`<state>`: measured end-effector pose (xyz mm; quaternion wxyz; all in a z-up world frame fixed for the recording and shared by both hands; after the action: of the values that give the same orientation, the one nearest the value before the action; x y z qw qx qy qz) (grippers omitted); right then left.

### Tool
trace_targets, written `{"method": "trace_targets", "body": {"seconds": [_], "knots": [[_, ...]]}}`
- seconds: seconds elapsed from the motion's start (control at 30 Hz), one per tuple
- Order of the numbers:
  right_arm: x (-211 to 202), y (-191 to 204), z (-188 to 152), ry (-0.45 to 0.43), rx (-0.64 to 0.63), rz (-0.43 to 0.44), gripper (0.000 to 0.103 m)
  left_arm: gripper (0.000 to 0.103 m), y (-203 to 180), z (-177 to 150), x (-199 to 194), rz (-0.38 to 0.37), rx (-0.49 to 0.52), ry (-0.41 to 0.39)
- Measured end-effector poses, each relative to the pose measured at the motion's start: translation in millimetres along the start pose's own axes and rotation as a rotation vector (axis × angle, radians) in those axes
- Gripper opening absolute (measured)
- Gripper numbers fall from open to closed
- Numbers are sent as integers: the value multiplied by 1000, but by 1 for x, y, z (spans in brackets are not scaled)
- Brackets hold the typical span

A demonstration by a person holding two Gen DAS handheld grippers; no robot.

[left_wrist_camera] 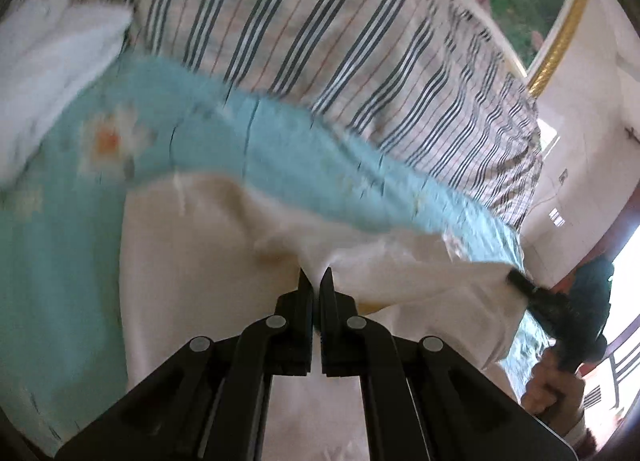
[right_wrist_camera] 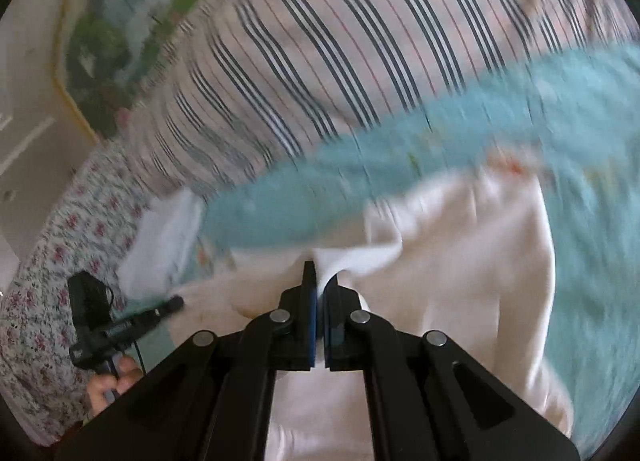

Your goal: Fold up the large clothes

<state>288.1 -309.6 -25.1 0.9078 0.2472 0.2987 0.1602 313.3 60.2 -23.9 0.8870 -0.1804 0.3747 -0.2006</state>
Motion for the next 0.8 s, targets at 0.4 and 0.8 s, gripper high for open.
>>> {"method": "trace_targets", "body": {"seconds": [0.4, 0.8], "knots": [[19, -53, -84, 252, 96, -76, 5, 2, 36, -82, 28, 32, -43, 178], [15, -7, -80, 268, -25, -44, 8, 27, -29, -76, 10, -75, 77, 186]]}}
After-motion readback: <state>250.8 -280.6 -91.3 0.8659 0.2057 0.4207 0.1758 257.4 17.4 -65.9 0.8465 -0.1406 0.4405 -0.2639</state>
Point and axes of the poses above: each gripper's, at about its wrist camera, not at the fingertips, and x roughly the way its jaws point, y to its left, z to its top, the point moved 1 cm from there along x, roughly the way its jaws point, and after that the axes turned 3 degrees about y, right-handed, at the moved point
